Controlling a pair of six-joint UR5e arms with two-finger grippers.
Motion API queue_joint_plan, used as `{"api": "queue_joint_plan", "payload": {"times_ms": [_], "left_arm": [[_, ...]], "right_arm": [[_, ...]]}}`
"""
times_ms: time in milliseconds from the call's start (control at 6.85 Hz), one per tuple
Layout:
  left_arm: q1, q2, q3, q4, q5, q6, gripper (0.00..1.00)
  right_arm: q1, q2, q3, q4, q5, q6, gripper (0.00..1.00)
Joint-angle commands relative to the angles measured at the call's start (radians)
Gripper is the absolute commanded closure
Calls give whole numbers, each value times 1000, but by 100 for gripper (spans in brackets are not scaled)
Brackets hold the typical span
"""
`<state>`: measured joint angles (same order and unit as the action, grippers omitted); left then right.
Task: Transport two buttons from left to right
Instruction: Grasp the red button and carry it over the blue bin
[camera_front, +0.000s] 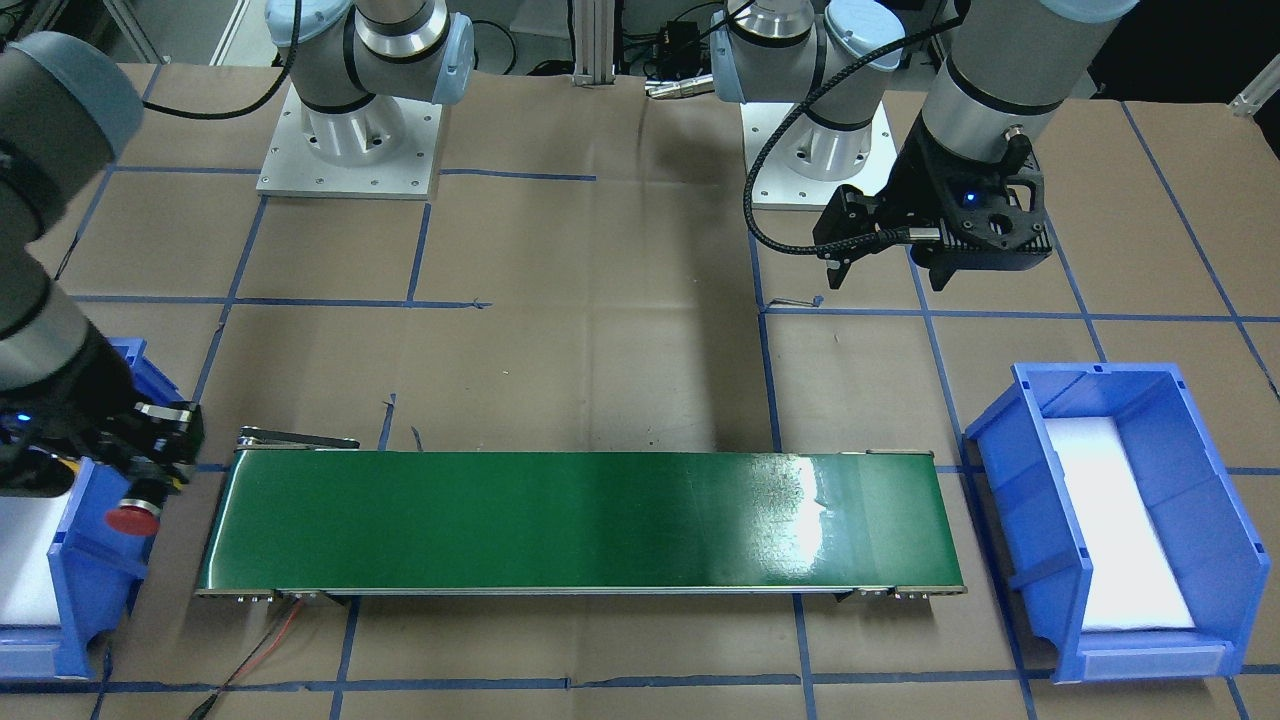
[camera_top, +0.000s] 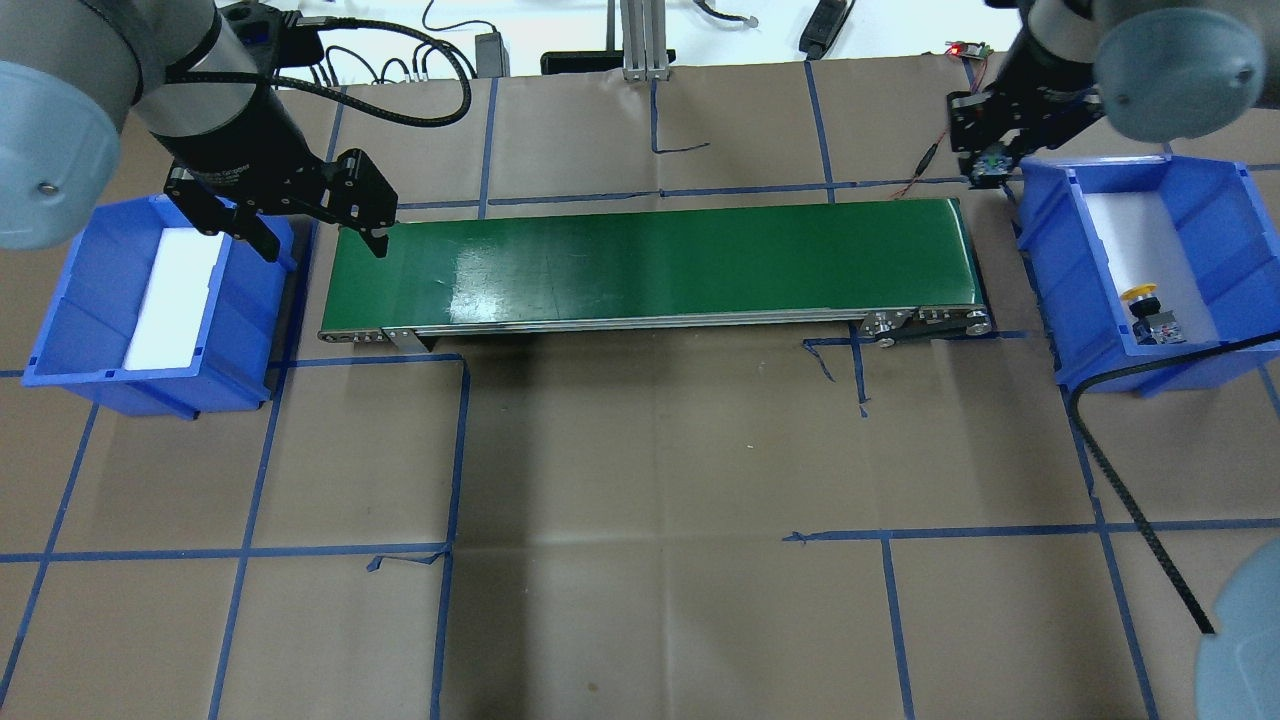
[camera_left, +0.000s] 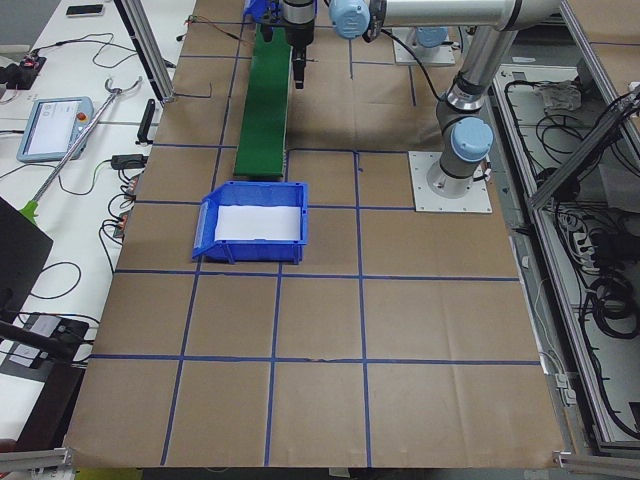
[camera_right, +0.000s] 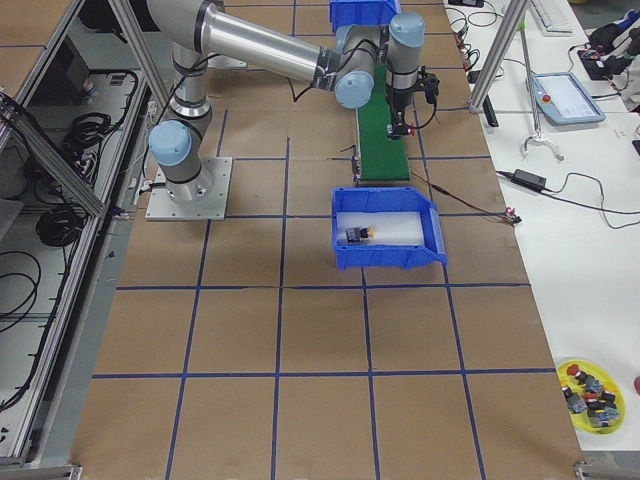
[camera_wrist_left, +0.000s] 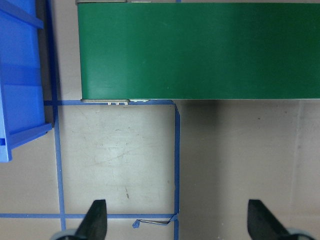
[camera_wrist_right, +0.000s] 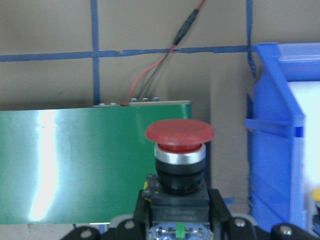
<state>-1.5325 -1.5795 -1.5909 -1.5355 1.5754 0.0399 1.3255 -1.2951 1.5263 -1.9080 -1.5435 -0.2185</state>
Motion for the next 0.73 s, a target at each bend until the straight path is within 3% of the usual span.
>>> {"api": "queue_joint_plan", "payload": {"times_ms": [0, 292, 584], "left_arm": [[0, 3, 0, 0, 0, 0, 0], [0, 4, 0, 0, -1, 0, 0], [0, 3, 0, 0, -1, -2, 0]], "right_arm": [[-191, 6, -1, 0, 8, -206, 95], [-267, 71, -15, -19, 8, -275, 95], [-269, 196, -82, -20, 2, -300, 95]]}}
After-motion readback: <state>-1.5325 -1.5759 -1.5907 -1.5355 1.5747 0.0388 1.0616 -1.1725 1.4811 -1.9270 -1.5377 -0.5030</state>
